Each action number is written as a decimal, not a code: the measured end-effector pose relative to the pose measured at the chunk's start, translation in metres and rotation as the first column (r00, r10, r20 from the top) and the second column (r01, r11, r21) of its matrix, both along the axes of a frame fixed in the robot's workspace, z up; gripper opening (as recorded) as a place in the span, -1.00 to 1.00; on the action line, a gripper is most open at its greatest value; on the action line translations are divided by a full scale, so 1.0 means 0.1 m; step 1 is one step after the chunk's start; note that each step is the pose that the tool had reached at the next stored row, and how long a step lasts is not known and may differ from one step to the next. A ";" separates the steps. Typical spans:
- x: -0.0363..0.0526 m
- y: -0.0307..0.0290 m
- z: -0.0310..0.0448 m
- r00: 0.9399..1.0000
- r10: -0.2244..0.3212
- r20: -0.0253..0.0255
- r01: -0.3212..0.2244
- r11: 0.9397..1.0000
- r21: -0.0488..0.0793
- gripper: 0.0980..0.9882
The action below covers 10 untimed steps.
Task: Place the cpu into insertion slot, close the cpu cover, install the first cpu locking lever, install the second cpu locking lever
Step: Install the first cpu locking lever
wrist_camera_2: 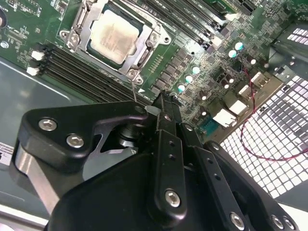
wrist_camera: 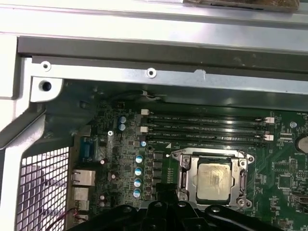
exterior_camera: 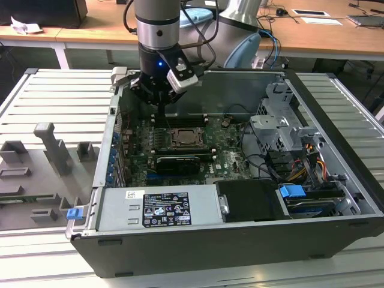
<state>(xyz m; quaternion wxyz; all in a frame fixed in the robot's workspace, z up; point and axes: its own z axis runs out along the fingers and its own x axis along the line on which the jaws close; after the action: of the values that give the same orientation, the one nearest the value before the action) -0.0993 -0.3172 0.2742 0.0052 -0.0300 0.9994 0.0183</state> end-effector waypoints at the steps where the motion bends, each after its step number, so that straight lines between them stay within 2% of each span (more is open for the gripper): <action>1: -0.010 0.001 -0.001 1.000 0.000 0.000 0.000 1.000 0.000 -0.98; 10: -0.070 0.013 -0.016 1.000 0.000 0.000 0.000 1.000 0.000 -0.98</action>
<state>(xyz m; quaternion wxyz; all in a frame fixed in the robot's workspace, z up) -0.1063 -0.3159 0.2727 0.0053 -0.0300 0.9994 0.0185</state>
